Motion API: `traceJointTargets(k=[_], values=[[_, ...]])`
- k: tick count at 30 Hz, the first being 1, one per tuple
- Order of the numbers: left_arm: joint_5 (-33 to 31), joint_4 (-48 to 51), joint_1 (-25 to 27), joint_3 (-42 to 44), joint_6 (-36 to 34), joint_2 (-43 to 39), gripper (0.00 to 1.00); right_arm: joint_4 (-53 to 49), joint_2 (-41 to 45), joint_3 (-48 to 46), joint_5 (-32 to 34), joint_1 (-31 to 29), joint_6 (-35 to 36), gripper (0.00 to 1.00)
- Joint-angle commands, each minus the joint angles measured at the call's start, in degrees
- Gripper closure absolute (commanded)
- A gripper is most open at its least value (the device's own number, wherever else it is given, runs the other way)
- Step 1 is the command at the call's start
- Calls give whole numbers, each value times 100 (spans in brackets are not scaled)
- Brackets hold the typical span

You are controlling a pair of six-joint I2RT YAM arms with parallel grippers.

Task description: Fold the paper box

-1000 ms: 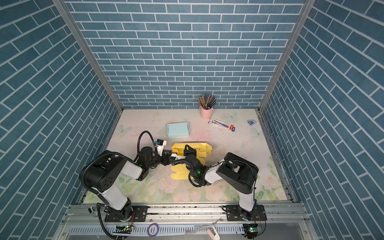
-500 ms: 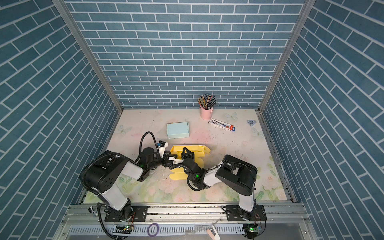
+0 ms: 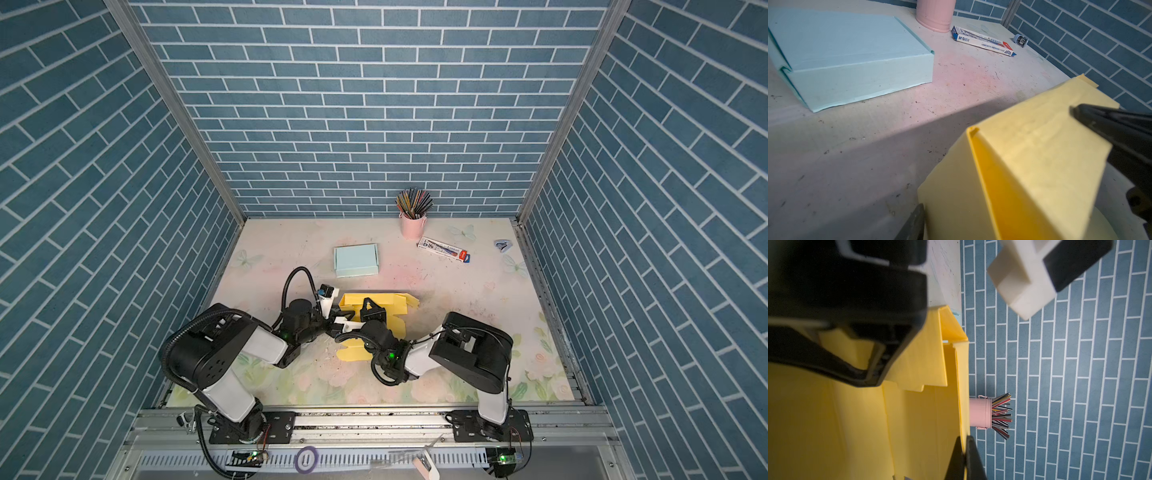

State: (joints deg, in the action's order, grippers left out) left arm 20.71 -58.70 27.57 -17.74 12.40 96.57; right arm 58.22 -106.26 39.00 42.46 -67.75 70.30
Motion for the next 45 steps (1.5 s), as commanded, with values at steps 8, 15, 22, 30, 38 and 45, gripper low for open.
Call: traceJointTargets(k=[8,15,22,30,38,45], values=[[-229,-331,165,149,41,-325,60,-522,-216,64,-218,-131,-436,100],[-487,-510,232,230,3,-196,69,-736,-157,129,-178,-204,-671,100],[-691,-903,279,364,35,-98,69,-867,-215,238,-132,-435,-1002,100],[-1286,-1196,354,535,-112,-87,75,-1508,-64,415,-106,-659,-1699,100],[-1791,-1031,606,578,-352,-332,82,-2289,366,459,-164,-854,-2628,100],[-2236,-1038,899,612,-762,-284,83,-3393,1136,408,-926,-896,-4137,80]])
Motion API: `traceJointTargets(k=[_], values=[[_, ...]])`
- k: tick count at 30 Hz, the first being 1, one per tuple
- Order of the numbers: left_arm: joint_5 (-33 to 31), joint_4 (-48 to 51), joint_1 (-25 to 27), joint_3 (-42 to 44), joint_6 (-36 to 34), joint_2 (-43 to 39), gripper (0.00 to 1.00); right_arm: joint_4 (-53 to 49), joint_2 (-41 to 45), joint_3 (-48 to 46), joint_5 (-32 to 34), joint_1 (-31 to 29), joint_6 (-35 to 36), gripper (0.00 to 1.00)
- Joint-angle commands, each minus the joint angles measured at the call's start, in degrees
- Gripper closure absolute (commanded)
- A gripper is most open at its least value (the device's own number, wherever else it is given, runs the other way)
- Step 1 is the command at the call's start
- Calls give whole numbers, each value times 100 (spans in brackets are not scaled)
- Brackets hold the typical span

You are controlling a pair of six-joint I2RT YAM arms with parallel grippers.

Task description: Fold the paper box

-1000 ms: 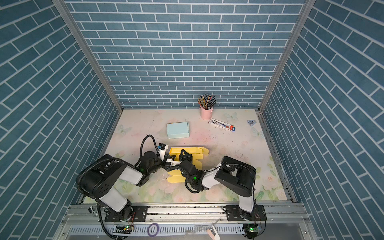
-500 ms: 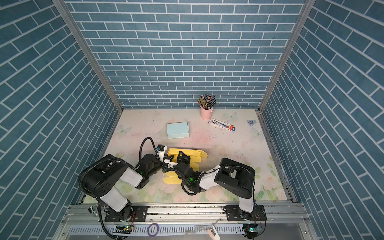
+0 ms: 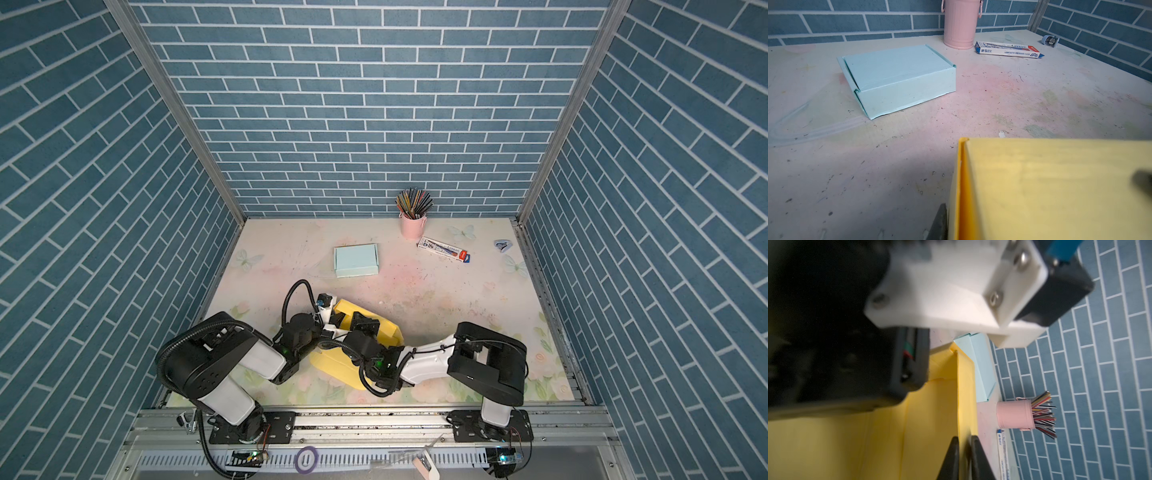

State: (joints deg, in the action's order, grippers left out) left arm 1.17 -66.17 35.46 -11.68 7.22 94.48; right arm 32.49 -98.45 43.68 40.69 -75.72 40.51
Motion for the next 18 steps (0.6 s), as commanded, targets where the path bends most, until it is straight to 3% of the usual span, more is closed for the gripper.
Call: traceJointTargets(k=[1,8,13,16,18], values=[[-314,-357,118,27,-263,-59,83,-914,489,-99,-849,-98,-1340,77],[-354,-322,191,30,-307,-131,83,-1419,1715,-464,-1683,-83,-2510,51],[-389,-328,238,19,-336,-93,84,-1898,2397,-402,-2112,80,-3103,47],[-387,-360,264,5,-344,-22,84,-2600,2550,-38,-2722,746,-3915,48],[-363,-345,293,-15,-342,-11,83,-3054,2493,263,-3607,1495,-4629,48]])
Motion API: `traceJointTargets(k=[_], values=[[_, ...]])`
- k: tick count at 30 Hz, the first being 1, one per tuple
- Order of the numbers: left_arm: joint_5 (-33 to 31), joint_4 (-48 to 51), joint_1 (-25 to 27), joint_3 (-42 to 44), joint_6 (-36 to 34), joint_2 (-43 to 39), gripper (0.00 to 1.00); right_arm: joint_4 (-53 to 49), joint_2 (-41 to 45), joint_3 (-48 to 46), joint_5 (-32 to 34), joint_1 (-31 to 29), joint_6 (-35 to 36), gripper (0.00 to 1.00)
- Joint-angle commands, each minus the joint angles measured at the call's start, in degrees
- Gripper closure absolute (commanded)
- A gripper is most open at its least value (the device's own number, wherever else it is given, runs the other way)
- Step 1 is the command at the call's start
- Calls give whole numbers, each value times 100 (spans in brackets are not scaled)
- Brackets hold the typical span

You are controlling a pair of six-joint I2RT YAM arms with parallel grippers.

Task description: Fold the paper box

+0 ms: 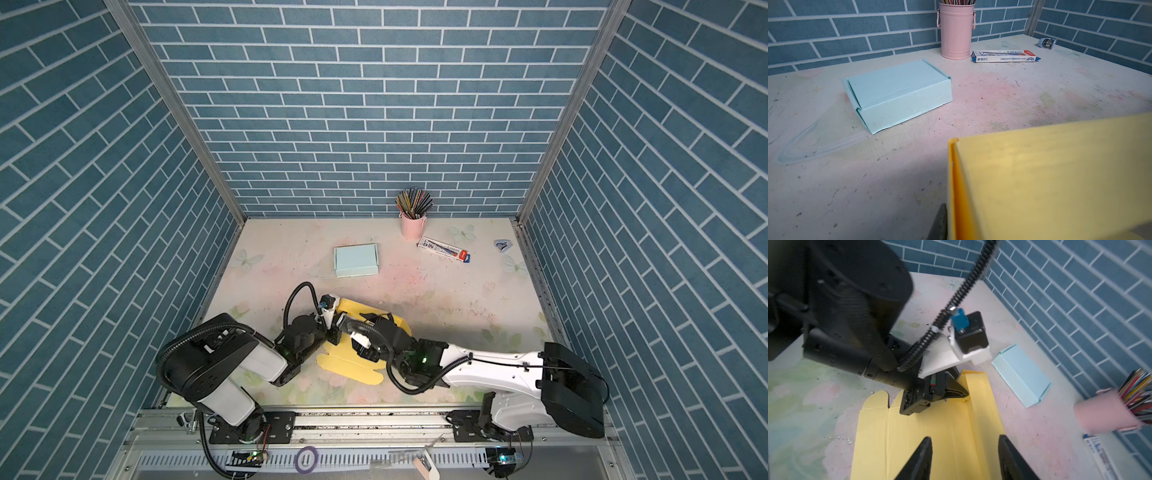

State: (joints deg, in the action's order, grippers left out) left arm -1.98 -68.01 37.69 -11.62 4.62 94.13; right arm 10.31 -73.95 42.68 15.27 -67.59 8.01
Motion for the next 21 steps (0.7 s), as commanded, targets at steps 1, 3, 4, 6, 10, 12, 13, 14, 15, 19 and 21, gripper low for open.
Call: traceJointTargets(k=[1,3,4,6,10,12,13,14,15,19,21], values=[[-46,-152,91,-31,-80,19,83,-911,-15,449,-1441,935,-1597,47],[-41,-105,145,-49,-92,18,83,-1064,-243,718,-2088,1338,-1905,46],[-36,-69,171,-69,-108,9,83,-1134,-363,838,-2348,1439,-1966,46],[-39,-12,233,-114,-143,23,83,-1248,-653,1133,-2804,1625,-2123,46],[-30,71,325,-189,-146,52,83,-1535,-1270,1613,-3587,1969,-2384,46],[-29,111,325,-211,-146,47,83,-1644,-1516,1732,-3758,2045,-2419,47],[-22,129,330,-223,-146,22,83,-1680,-1630,1769,-3851,2073,-2427,47],[-22,163,335,-224,-146,9,83,-1682,-1734,1778,-3952,2100,-2442,47],[-22,193,342,-235,-146,-15,83,-1653,-1789,1766,-4044,2109,-2460,47],[-43,258,369,-271,-146,2,83,-1531,-1945,1704,-4231,2127,-2515,49],[-39,270,378,-296,-151,44,83,-1472,-2041,1657,-4245,2142,-2552,52]])
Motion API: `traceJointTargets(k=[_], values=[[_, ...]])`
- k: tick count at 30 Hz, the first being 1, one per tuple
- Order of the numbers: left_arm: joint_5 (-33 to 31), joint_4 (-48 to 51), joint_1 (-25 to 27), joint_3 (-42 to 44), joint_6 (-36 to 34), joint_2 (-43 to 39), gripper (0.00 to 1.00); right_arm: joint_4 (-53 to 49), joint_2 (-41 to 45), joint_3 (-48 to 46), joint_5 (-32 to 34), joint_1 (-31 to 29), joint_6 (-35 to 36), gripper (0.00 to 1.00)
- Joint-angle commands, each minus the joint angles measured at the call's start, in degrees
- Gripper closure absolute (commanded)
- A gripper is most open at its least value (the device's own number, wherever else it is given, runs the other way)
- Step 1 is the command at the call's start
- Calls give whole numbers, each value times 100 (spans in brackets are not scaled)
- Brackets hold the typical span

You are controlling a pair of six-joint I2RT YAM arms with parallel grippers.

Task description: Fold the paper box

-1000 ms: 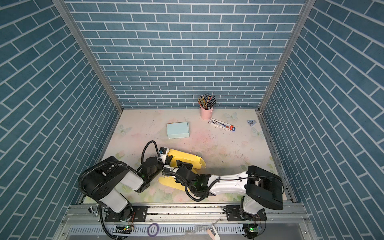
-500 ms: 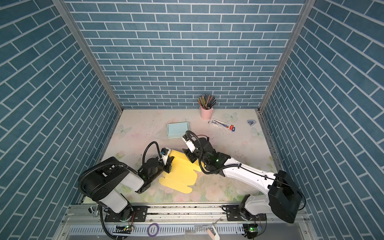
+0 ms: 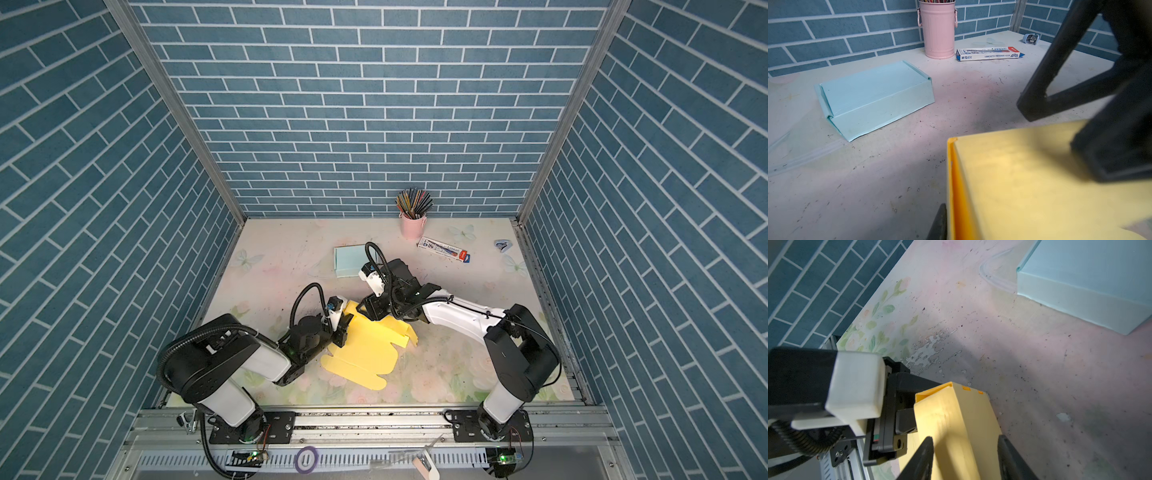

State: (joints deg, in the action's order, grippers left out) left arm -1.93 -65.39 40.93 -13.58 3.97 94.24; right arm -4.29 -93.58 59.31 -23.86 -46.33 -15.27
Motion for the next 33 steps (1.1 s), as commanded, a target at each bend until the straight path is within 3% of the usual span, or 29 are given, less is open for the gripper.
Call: traceJointTargets(k=[1,10,23,29,33], values=[[-29,2,56,-114,-80,70,82,93,-136,-54,-383,27,-282,53],[-78,-298,56,-188,14,445,82,418,-503,-209,-637,33,-566,71],[-81,-180,58,-168,34,98,83,403,-671,-304,-384,53,-758,75],[-114,-227,56,-215,65,208,97,538,-613,-372,-407,45,-948,77],[-144,-297,73,-207,95,311,91,649,-524,-462,-388,3,-1046,77]])
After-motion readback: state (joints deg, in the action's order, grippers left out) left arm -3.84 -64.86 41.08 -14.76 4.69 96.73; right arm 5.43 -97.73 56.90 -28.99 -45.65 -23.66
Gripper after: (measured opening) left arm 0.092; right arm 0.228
